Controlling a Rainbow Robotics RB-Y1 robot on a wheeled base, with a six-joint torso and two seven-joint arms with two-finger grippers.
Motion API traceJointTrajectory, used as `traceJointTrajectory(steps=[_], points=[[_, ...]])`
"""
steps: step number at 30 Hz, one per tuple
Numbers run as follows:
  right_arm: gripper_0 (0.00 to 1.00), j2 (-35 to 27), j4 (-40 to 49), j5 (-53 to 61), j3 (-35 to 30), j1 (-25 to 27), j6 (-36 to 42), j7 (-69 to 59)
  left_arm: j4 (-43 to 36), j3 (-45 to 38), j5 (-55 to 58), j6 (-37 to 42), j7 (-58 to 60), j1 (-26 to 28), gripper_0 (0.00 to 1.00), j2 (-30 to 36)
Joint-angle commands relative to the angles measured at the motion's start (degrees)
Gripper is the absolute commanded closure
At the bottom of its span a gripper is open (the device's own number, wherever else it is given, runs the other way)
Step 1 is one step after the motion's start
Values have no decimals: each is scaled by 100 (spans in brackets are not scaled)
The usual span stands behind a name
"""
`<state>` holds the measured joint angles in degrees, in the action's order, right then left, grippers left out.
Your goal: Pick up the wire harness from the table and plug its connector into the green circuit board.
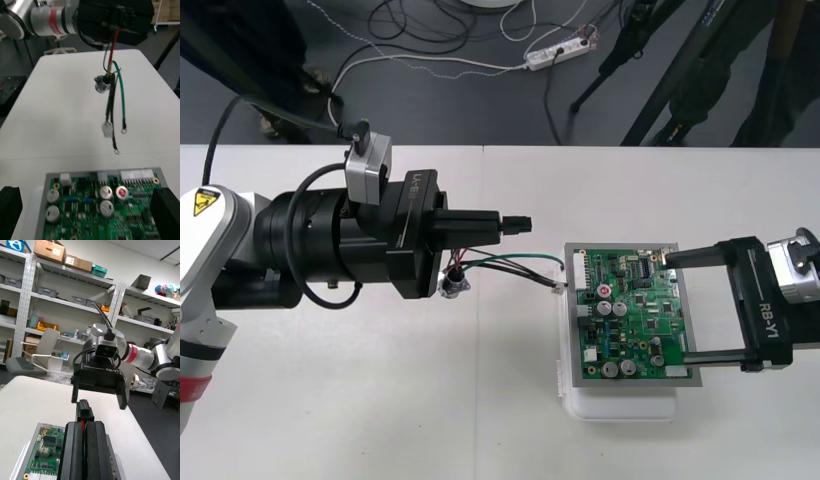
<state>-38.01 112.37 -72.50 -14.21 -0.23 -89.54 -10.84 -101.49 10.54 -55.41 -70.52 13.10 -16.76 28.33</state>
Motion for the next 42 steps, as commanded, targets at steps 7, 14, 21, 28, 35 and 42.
traceJointTrajectory(steps=[7, 14, 21, 28, 35, 42], points=[[0, -585, 136, -889, -477, 41, -46, -252, 1272, -192, 188, -647, -809, -117, 100, 33], [0, -848, 408, -1645, -486, 138, -46, -270, 2282, -192, 320, -1245, -1424, -539, 100, 24], [0, -1094, 892, -2418, -486, 375, -46, -393, 3486, -192, 443, -1948, -2189, -996, 100, -82], [0, -1103, 1419, -3464, -363, 639, -46, -524, 4436, -192, 452, -1948, -2971, -1304, 100, -196], [0, -1103, 1551, -4299, -135, 656, -46, -735, 5315, -166, 364, -1948, -3727, -1629, 100, -407], [0, -1094, 1595, -4528, 94, 639, -46, -1316, 5622, 133, 381, -1948, -4342, -1726, 100, -521]])
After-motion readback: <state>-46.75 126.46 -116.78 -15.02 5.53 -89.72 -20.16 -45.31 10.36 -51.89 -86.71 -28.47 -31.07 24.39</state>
